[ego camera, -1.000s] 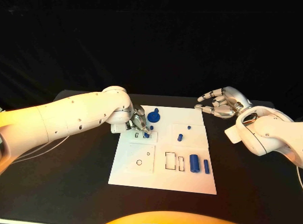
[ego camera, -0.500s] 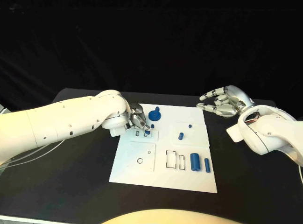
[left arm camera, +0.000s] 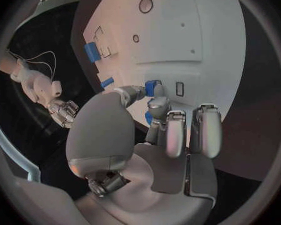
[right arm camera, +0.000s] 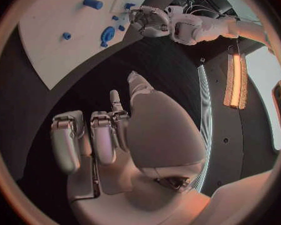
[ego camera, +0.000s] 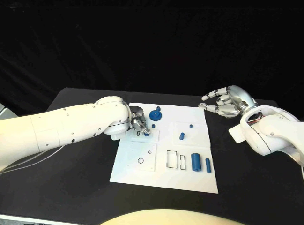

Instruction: Assemble the parts on the task board

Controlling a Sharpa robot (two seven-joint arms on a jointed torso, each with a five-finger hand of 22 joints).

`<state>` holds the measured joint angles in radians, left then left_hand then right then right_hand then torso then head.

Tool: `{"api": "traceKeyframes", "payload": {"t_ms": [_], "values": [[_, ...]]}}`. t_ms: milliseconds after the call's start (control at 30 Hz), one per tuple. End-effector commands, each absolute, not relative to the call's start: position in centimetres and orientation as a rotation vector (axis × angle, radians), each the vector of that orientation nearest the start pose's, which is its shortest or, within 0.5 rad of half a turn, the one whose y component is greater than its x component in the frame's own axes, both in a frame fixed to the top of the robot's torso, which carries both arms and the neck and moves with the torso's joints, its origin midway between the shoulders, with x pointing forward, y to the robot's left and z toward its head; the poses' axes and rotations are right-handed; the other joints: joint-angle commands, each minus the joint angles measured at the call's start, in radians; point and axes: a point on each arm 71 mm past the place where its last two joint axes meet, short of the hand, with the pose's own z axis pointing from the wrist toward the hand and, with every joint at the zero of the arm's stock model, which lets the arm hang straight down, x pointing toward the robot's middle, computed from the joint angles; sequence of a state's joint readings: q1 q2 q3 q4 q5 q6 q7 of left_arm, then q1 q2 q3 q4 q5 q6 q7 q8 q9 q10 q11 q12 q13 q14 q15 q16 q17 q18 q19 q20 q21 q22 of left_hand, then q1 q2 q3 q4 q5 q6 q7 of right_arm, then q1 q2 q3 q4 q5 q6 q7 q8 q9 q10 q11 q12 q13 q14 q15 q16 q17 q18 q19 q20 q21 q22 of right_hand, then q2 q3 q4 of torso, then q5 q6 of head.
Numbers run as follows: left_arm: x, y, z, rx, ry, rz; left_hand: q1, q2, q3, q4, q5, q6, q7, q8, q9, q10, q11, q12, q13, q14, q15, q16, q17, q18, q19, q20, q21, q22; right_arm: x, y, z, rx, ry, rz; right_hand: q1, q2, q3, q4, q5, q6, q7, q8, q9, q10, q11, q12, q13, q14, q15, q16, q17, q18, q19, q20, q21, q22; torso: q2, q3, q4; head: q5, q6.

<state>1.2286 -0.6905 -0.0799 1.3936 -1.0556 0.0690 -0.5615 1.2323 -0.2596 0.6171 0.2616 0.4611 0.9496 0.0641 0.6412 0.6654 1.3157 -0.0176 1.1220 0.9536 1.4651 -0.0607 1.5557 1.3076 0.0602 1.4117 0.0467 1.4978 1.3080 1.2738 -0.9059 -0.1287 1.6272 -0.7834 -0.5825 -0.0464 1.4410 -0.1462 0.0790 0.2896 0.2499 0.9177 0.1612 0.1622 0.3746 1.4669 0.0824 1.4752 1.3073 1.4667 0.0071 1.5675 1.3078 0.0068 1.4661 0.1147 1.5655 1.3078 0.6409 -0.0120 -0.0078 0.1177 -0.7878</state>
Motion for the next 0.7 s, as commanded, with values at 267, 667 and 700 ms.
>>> {"api": "traceKeyframes", "payload": {"t_ms": [267, 667, 700], "values": [[49.97, 18.19, -23.39, -0.180, 2.292, -0.346, -0.009, 0.005, 0.222, -0.228, 0.006, 0.007, -0.003, 0.002, 0.001, 0.007, 0.001, 0.000, -0.003, 0.098, -0.008, 0.002, 0.238, -0.014, 0.008, 0.000, 0.004, 0.068, 47.33, -21.82, -17.19, 0.530, 1.605, 0.908, -0.011, 0.002, 0.005, 0.000, 0.005, -0.006, -0.002, 0.003, 0.000, 0.025, -0.006, -0.005, 0.188, 0.103, -0.003, 0.002, 0.258, -0.005, 0.102, -0.007, 0.000, 0.260, 0.001, -0.0005, -0.0002, 0.001, -0.002], [49.86, 17.97, -23.57, -0.152, 2.326, -0.343, -0.009, 0.004, 0.224, -0.229, 0.006, 0.007, -0.003, 0.002, 0.001, 0.006, 0.001, -0.004, -0.008, 0.099, -0.009, 0.003, 0.241, -0.014, 0.008, 0.000, 0.004, 0.068, 47.34, -21.78, -17.20, 0.530, 1.605, 0.908, -0.011, 0.002, 0.005, 0.000, 0.005, -0.006, -0.002, 0.003, 0.000, 0.025, -0.006, -0.005, 0.188, 0.103, -0.003, 0.002, 0.258, -0.005, 0.102, -0.007, 0.000, 0.260, 0.001, -0.0006, 0.0001, 0.000, -0.006], [49.84, 17.94, -23.58, -0.148, 2.329, -0.343, -0.009, 0.004, 0.224, -0.229, 0.006, 0.007, -0.003, 0.002, 0.001, 0.006, 0.001, -0.004, -0.008, 0.099, -0.009, 0.003, 0.241, -0.014, 0.008, 0.000, 0.004, 0.068, 47.34, -21.77, -17.20, 0.530, 1.605, 0.908, -0.011, 0.002, 0.005, 0.000, 0.005, -0.006, -0.002, 0.003, 0.000, 0.025, -0.006, -0.005, 0.188, 0.103, -0.003, 0.002, 0.258, -0.005, 0.102, -0.007, 0.000, 0.260, 0.001, -0.0007, 0.0001, 0.000, -0.007]]}}
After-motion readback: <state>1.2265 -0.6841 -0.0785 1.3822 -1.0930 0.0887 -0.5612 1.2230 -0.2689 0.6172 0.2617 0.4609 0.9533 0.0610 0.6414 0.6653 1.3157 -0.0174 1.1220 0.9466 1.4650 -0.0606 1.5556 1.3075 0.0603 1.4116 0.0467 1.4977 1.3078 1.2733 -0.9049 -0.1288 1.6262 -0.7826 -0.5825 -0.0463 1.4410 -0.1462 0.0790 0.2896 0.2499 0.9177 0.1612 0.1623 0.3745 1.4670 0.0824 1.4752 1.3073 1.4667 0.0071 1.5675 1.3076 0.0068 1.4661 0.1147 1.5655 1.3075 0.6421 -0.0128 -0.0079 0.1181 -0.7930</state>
